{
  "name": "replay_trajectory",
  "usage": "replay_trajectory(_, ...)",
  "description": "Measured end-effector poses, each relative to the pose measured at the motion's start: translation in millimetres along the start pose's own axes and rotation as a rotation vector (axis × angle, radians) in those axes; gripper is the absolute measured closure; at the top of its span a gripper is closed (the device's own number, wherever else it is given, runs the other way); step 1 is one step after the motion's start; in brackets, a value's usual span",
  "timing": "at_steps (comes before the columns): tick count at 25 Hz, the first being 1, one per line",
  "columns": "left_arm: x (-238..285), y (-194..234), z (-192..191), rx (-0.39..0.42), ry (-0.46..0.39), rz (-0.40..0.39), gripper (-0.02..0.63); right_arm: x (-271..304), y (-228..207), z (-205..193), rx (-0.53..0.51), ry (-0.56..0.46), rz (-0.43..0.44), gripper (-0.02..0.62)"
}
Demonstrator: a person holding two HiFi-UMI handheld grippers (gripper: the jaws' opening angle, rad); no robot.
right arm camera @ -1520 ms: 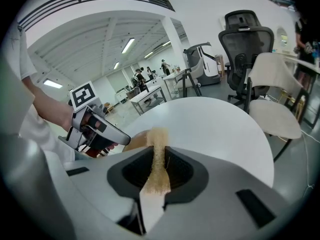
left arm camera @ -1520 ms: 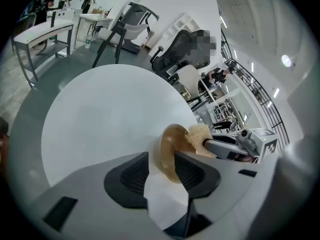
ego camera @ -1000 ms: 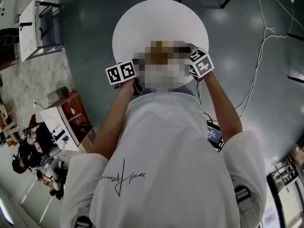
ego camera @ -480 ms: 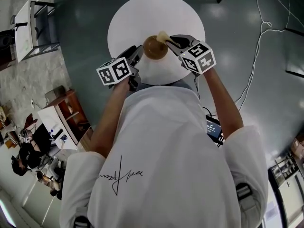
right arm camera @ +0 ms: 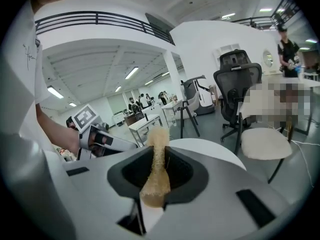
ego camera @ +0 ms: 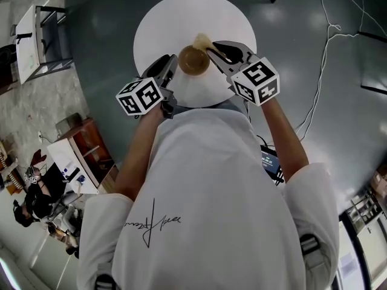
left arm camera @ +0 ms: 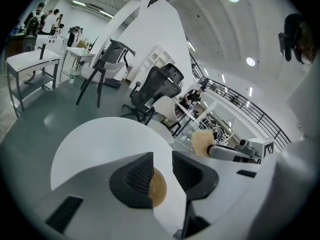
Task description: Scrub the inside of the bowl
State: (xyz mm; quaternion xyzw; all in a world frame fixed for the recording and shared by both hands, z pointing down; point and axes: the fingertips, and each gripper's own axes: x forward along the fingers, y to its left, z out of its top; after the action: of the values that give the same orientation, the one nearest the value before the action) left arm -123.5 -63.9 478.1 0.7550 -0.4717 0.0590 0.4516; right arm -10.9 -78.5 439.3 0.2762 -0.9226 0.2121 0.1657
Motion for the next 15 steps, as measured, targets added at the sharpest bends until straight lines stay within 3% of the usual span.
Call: replay_trajectory(15,-10,-66,20,0.034,-0.074,-0.110,0.532,-41,25,40,-0.056,-0.125,0.024,0.515)
